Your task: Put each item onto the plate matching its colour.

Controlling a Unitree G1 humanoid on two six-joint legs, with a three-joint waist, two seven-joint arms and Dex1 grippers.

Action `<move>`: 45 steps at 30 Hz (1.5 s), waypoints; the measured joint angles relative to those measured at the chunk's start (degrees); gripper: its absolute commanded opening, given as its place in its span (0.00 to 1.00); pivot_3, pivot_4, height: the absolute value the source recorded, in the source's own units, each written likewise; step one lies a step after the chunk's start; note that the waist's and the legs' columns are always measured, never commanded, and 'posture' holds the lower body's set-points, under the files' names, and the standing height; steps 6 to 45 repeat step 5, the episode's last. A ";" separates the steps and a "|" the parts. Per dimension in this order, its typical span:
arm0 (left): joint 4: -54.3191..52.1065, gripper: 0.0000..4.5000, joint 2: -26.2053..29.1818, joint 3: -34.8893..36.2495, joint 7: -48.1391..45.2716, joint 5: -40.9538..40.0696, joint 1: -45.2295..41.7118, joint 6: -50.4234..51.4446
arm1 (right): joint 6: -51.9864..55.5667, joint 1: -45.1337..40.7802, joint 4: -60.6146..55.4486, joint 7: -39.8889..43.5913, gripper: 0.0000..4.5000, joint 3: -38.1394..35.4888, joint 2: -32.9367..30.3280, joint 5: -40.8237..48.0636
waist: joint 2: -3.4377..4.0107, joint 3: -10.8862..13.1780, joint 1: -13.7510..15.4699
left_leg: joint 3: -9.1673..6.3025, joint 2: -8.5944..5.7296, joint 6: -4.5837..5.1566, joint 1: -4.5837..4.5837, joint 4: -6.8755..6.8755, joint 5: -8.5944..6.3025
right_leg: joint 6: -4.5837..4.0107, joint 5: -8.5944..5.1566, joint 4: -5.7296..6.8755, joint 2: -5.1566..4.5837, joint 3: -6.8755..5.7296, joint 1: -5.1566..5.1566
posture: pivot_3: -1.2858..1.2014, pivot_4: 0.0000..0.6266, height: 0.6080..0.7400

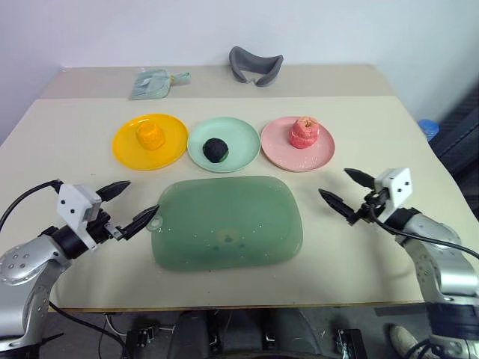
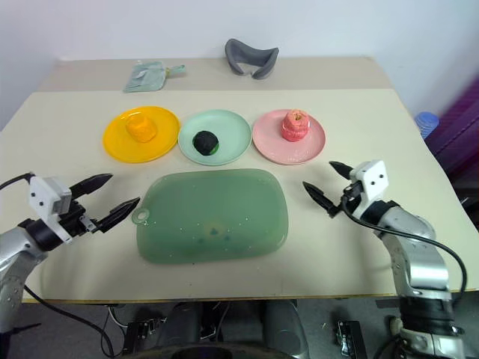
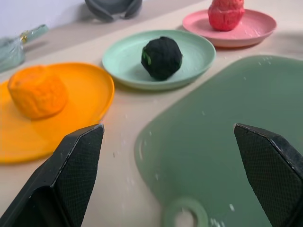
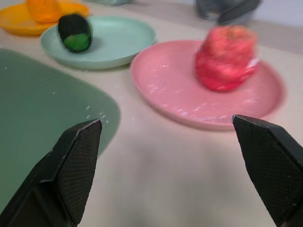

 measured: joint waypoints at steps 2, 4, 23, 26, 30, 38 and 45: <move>-0.14 1.00 0.00 0.69 0.00 -0.63 0.36 0.54 | 0.69 2.10 -1.65 -0.17 0.99 -0.90 -0.44 0.39 | -0.07 -0.04 0.32 | 0.00 -0.02 0.01 0.01 0.03 0.00 | 0.00 0.00 -0.01 -0.01 0.00 0.03 | 0.52 0.24 1.00; -0.14 1.00 0.00 0.73 0.02 -0.82 0.15 1.09 | 0.96 2.65 -2.09 -0.58 0.99 -1.43 -0.44 0.77 | -0.08 -0.05 0.36 | 0.00 -0.03 0.02 0.01 0.05 -0.01 | 0.00 0.01 -0.01 -0.02 0.00 0.05 | 0.52 0.24 1.00; -0.14 1.00 0.01 0.61 -0.01 -0.82 -0.07 1.26 | 0.97 2.67 -2.11 -0.72 0.99 -1.69 -0.44 0.85 | -0.09 -0.05 0.38 | 0.00 -0.03 0.02 0.01 0.05 -0.01 | 0.00 0.01 -0.01 -0.02 0.00 0.05 | 0.52 0.24 1.00; -0.14 1.00 0.01 0.61 -0.01 -0.82 -0.07 1.26 | 0.97 2.67 -2.11 -0.72 0.99 -1.69 -0.44 0.85 | -0.09 -0.05 0.38 | 0.00 -0.03 0.02 0.01 0.05 -0.01 | 0.00 0.01 -0.01 -0.02 0.00 0.05 | 0.52 0.24 1.00; -0.14 1.00 0.01 0.61 -0.01 -0.82 -0.07 1.26 | 0.97 2.67 -2.11 -0.72 0.99 -1.69 -0.44 0.85 | -0.09 -0.05 0.38 | 0.00 -0.03 0.02 0.01 0.05 -0.01 | 0.00 0.01 -0.01 -0.02 0.00 0.05 | 0.52 0.24 1.00; -0.14 1.00 0.01 0.61 -0.01 -0.82 -0.07 1.26 | 0.97 2.67 -2.11 -0.72 0.99 -1.69 -0.44 0.85 | -0.09 -0.05 0.38 | 0.00 -0.03 0.02 0.01 0.05 -0.01 | 0.00 0.01 -0.01 -0.02 0.00 0.05 | 0.52 0.24 1.00; -0.14 1.00 0.01 0.61 -0.01 -0.82 -0.07 1.26 | 0.97 2.67 -2.11 -0.72 0.99 -1.69 -0.44 0.85 | -0.09 -0.05 0.38 | 0.00 -0.03 0.02 0.01 0.05 -0.01 | 0.00 0.01 -0.01 -0.02 0.00 0.05 | 0.52 0.24 1.00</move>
